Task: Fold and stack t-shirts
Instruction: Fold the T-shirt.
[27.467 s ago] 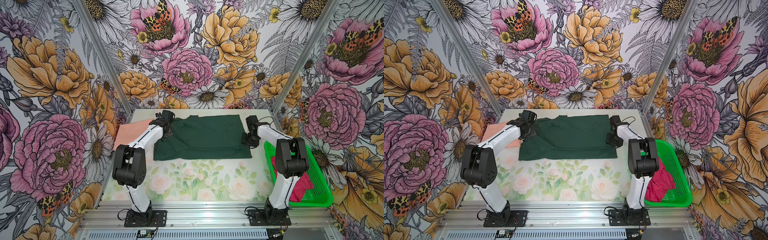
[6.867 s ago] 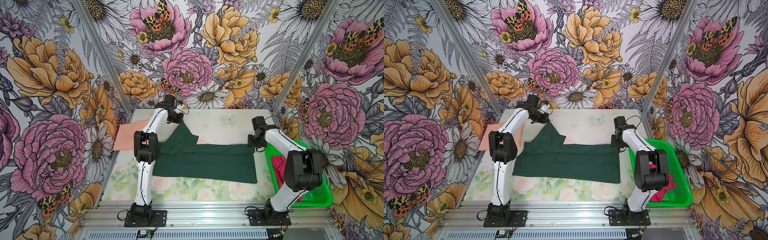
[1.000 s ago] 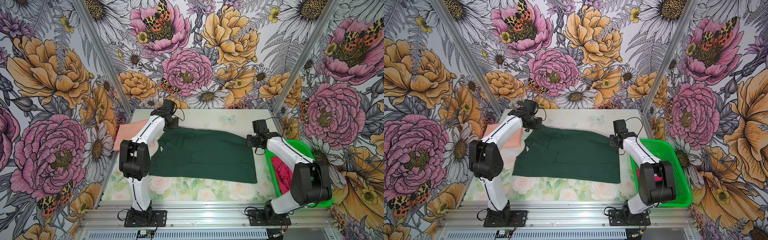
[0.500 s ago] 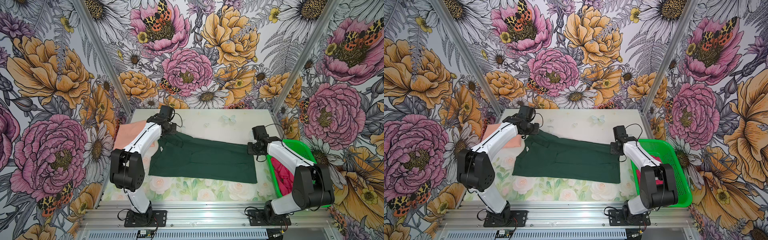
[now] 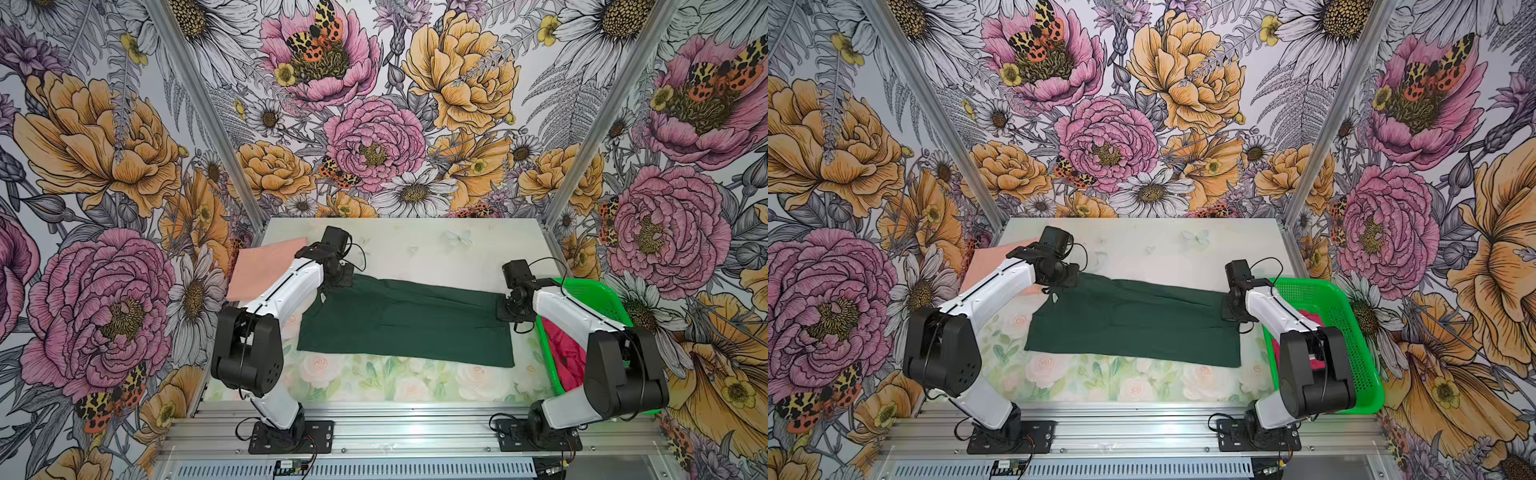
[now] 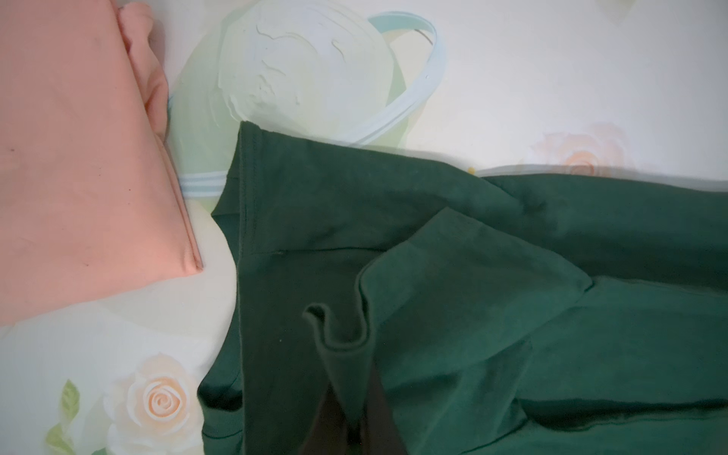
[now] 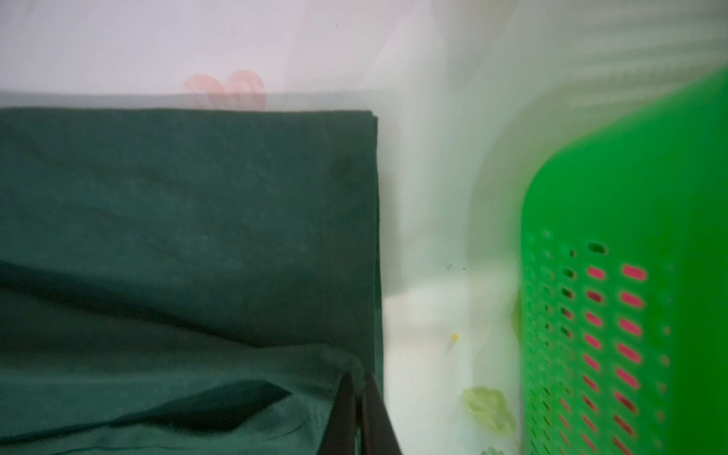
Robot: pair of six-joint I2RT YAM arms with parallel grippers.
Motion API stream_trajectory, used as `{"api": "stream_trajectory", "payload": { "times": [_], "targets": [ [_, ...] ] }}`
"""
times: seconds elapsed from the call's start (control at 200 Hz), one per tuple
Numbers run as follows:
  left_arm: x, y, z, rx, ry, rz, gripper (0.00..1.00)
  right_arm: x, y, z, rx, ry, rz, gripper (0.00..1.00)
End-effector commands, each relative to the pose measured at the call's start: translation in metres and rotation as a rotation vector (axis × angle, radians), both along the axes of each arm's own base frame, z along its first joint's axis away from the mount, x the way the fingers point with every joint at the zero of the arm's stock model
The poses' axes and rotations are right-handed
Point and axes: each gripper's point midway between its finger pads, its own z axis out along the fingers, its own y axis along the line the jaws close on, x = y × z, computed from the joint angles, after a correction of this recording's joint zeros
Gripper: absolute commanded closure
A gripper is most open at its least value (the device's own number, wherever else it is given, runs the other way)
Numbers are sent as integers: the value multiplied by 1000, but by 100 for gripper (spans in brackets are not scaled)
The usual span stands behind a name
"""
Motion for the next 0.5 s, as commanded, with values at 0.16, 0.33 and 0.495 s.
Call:
{"api": "stream_trajectory", "payload": {
  "times": [0.16, 0.33, 0.495],
  "targets": [
    [-12, 3, 3, -3, -25, 14, 100, -21, 4, -7, 6, 76, -46, 2],
    [-19, 5, -6, 4, 0, 19, 100, -18, 6, 0, 15, 44, -68, 1],
    [-23, 3, -10, 14, 10, 14, 100, -2, 23, 22, 69, -27, -29, 5]
  ]
}}
